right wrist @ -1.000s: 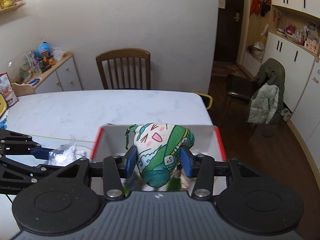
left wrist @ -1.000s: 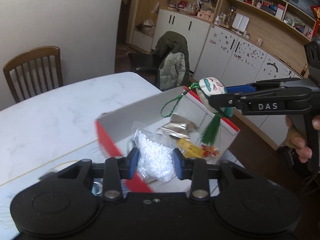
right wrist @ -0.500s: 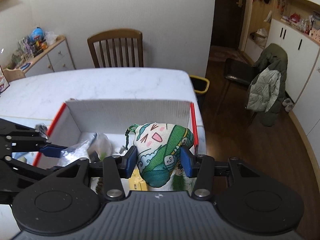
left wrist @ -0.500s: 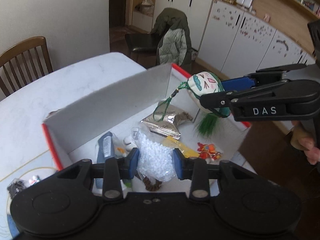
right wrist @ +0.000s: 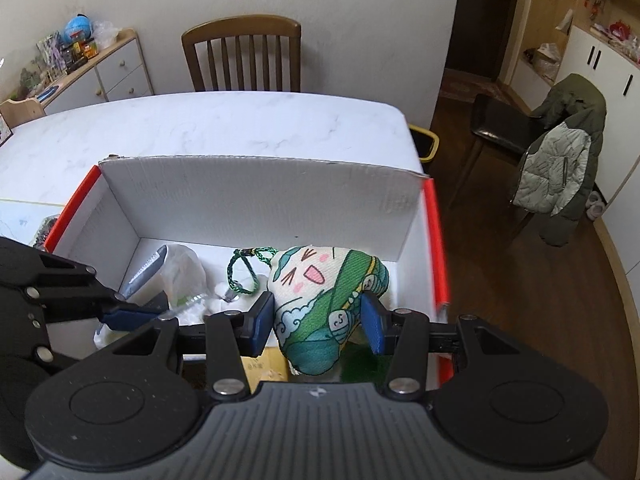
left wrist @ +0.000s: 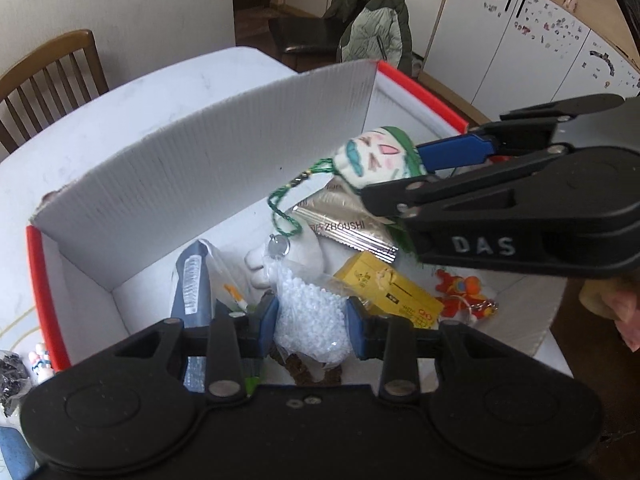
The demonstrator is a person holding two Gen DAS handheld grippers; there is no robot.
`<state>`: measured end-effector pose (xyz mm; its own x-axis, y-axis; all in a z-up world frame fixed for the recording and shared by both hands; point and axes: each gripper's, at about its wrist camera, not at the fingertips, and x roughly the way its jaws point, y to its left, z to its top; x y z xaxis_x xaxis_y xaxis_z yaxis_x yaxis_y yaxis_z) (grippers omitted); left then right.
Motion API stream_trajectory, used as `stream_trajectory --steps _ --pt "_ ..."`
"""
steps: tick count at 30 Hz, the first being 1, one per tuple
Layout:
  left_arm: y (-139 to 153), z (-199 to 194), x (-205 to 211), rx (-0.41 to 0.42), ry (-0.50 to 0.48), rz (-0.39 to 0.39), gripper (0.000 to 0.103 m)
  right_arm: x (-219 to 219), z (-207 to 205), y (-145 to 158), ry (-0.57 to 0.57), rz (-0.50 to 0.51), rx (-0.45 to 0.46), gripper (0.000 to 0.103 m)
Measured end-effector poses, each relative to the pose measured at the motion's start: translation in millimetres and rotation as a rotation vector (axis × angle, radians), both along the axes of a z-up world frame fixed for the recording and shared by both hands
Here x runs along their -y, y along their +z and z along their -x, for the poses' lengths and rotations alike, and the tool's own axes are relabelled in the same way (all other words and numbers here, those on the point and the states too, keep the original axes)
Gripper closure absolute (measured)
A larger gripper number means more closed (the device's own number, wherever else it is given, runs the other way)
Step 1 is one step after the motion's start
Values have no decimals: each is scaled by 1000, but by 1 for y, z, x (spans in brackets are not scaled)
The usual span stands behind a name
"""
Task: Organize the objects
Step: 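Carry the bead bag and plush doll into the shoebox and open both tools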
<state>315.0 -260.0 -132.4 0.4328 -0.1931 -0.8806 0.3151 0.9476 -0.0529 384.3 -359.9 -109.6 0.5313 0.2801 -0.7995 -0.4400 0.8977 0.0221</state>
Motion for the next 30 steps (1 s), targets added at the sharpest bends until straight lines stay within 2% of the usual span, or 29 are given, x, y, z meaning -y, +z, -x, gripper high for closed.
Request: stream_trajectory --steps 10,17,24,27,30 --pt "-15 -14 -2 -106 18 -6 67 -6 -4 -16 -1 4 -50 55" --pt "-21 -18 0 -165 11 -31 65 -4 -5 -15 -1 -12 -58 54" --pt "-25 -16 4 -191 -10 -73 64 4 0 -9 -12 -45 -75 51" --pt "-24 -14 5 -192 -18 -76 61 9 5 -3 -7 -67 -78 46" --pt "-22 -11 3 -183 -15 -68 54 14 11 7 -6 -81 -66 45"
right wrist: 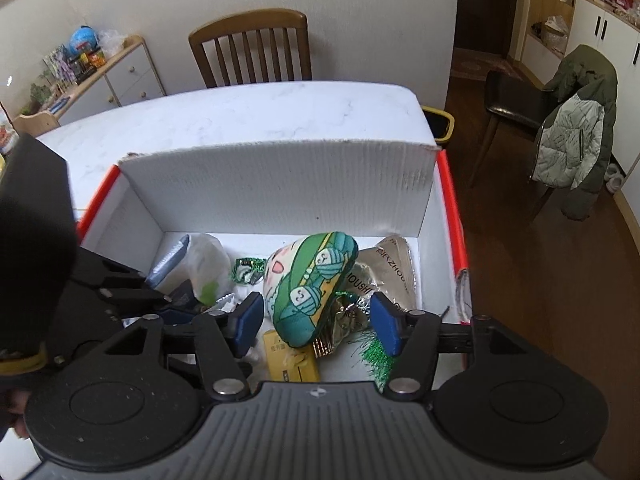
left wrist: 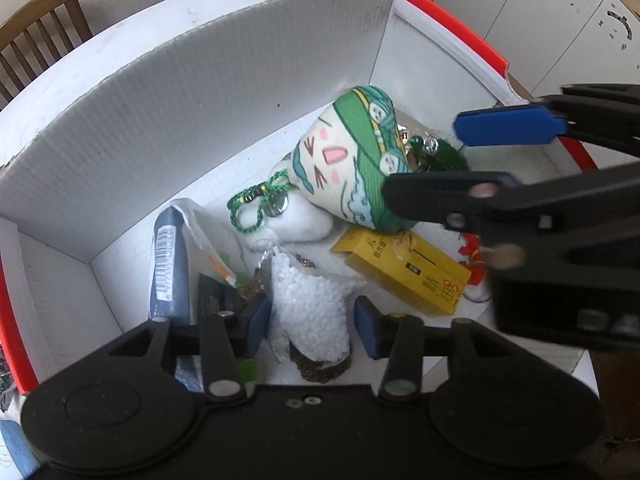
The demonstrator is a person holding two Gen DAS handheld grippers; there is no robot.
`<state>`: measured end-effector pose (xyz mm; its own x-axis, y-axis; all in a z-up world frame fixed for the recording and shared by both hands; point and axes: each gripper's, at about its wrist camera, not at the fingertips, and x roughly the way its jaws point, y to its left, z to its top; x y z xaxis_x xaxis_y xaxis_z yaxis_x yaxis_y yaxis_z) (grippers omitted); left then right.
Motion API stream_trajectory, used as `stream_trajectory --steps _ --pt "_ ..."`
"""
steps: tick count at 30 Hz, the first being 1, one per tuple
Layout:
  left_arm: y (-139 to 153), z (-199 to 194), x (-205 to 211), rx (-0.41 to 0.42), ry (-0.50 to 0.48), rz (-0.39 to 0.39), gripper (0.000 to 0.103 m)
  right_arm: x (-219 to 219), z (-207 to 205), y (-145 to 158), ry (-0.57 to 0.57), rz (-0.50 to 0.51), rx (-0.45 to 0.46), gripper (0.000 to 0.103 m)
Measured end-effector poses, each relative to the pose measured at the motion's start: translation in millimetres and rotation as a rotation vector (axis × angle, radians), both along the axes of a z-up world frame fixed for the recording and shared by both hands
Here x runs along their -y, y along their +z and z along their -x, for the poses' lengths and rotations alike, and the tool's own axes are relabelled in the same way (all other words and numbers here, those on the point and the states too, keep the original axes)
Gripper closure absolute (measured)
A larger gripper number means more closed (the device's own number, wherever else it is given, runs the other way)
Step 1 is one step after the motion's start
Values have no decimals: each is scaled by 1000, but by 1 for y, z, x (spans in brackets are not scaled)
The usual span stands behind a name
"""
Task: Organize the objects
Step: 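Carry the bead bag and plush doll into the shoebox and open both tools, then withdraw both tools from the shoebox toward the black bead bag and keychains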
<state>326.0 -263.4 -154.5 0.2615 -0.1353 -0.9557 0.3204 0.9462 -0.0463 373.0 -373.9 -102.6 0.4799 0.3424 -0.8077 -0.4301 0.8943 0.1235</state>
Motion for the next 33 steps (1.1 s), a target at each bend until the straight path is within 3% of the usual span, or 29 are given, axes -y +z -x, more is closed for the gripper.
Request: stream_trajectory --steps 6,9,21,22,33 --pt "11 11 -1 61 1 -2 32 11 13 21 -2 -35 30 40" --pt "19 19 -2 80 18 38 20 14 21 30 3 -47 49 38" --pt "77 54 -5 238 98 73 12 29 53 72 52 -141 134 29" --pt "72 53 -6 249 113 78 12 30 56 76 58 -147 146 28" --pt "124 103 -57 367 256 112 6 24 81 96 132 -215 198 25"
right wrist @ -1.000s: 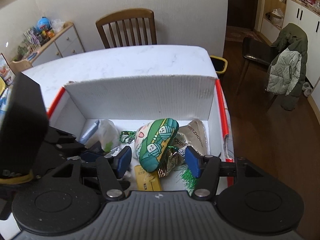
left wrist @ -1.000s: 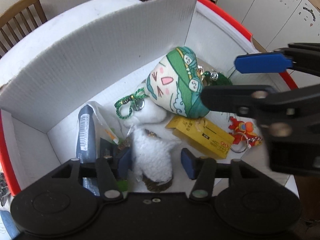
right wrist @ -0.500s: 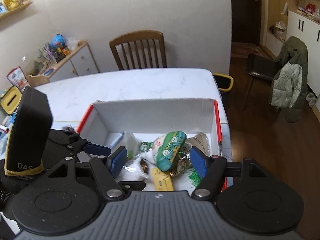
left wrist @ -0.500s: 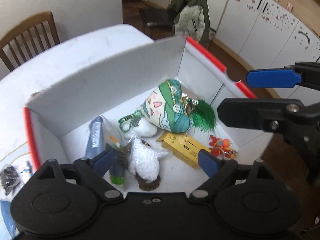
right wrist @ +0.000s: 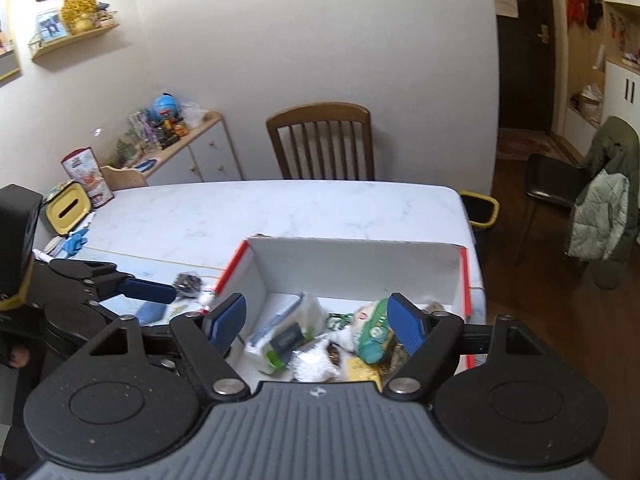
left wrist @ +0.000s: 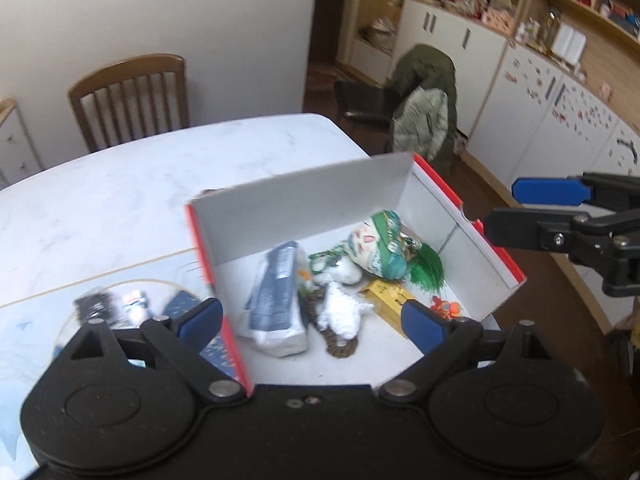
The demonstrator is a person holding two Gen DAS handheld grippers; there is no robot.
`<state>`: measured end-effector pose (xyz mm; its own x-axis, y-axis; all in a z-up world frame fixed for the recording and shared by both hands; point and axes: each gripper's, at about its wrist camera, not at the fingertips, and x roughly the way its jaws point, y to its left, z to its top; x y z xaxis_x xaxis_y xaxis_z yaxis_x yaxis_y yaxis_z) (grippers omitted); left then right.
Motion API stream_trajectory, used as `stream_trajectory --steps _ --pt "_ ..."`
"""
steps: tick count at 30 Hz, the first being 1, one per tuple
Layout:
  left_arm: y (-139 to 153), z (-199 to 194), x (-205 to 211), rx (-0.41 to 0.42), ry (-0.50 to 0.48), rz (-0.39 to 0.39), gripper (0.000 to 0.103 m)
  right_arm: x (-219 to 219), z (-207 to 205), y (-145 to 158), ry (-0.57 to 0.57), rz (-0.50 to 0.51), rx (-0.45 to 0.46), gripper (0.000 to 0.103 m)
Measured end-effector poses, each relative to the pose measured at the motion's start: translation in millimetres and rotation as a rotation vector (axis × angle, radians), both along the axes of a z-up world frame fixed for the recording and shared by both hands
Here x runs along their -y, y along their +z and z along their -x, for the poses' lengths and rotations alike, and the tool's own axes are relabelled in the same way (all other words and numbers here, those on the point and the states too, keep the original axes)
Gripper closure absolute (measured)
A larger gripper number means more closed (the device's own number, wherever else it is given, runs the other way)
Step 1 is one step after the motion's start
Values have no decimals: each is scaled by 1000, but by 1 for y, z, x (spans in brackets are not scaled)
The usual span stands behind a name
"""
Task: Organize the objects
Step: 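Withdraw both tools from the shoebox toward the black bead bag and keychains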
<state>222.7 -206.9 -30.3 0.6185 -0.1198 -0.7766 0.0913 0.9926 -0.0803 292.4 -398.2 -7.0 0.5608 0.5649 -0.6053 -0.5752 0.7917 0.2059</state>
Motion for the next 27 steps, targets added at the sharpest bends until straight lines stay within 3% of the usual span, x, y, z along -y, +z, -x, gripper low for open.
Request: stream_trajectory --steps 12,20,27 --pt "9 28 -76 36 145 26 1 -41 15 1 83 -2 11 18" --pt "-8 24 -138 14 193 43 1 -102 27 -9 119 10 -22 17" --pt "-22 17 -187 46 222 -4 0 -163 40 -23 120 41 -57 17"
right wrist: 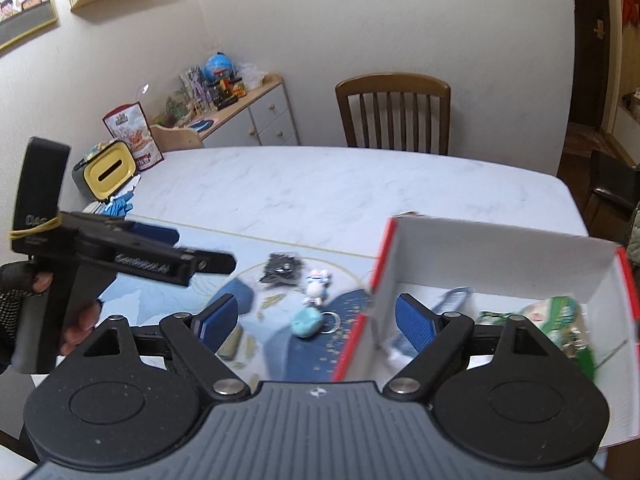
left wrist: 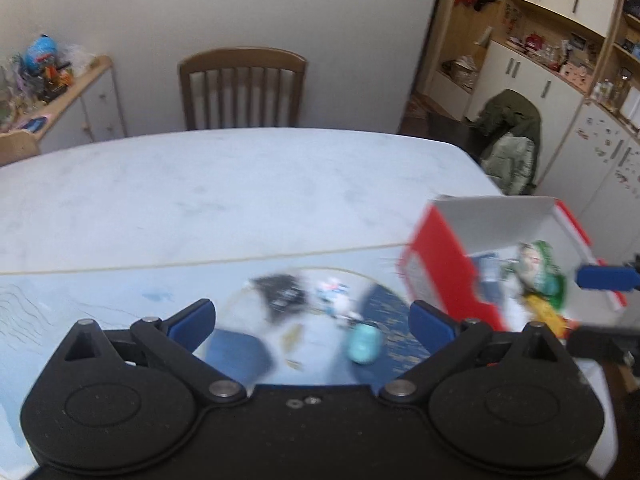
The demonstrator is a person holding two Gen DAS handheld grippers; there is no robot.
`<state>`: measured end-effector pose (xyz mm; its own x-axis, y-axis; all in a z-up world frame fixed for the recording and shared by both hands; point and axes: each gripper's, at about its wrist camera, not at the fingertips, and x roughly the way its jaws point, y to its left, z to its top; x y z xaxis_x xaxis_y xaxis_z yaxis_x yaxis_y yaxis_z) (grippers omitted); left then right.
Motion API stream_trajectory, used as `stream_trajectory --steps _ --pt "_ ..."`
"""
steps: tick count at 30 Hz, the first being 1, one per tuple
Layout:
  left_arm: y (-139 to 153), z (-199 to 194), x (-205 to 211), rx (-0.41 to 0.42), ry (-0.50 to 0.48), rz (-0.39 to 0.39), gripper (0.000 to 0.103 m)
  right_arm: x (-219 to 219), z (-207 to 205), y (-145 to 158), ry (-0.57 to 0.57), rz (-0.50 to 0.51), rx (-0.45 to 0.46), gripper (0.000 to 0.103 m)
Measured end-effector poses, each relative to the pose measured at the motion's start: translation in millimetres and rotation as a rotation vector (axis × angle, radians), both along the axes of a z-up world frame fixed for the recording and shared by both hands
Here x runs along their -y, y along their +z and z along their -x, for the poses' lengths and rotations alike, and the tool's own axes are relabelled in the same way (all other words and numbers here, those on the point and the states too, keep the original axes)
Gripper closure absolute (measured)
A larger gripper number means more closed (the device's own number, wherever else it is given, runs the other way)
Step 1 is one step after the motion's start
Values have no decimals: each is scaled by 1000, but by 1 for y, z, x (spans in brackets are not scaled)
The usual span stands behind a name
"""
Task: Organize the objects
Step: 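Withdraw both tools from the shoebox toward the black bead bag and keychains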
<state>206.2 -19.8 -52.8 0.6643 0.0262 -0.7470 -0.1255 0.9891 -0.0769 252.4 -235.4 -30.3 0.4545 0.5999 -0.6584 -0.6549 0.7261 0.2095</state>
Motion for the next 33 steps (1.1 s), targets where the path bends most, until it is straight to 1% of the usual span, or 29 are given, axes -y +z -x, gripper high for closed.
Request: stream_trajectory --steps 4,7,9,11,13,15,16,19,22,26,28,30,33 --pt "-13 -5 -27 -3 11 3 1 -33 10 -12 6 34 -19 17" --pt "-21 -10 -39 12 -13 -29 1 -58 14 -21 -38 75 11 17" --pt "-28 -14 -43 21 -25 -46 1 -71 16 -30 -68 102 4 17" --pt "-37 -19 -46 26 -42 -42 1 -84 15 -40 -86 126 -7 17" --pt "-45 -24 -48 20 -66 -30 1 -95 12 -52 -102 154 -17 17" --pt "-52 -29 -50 17 -95 -24 1 -104 8 -62 -107 160 -40 17" --pt "-55 -31 -50 17 -112 -23 1 -107 6 -67 -107 160 -51 17" --pt "-64 -39 -51 16 -173 -25 1 -120 -2 -80 -120 199 -56 17" --pt "-75 -47 -50 11 -228 -29 1 -127 -10 -91 -147 209 -79 18" --pt "-88 -58 -49 6 -268 -29 1 -133 -19 -105 -183 230 -102 23" --pt "-94 -62 -48 4 -289 -34 1 -135 -22 -111 -199 242 -107 29" --pt "-98 -65 -47 12 -308 -51 4 -136 -26 -116 -214 252 -112 34" --pt "-102 -67 -45 22 -342 -64 5 -137 -30 -122 -236 261 -120 38"
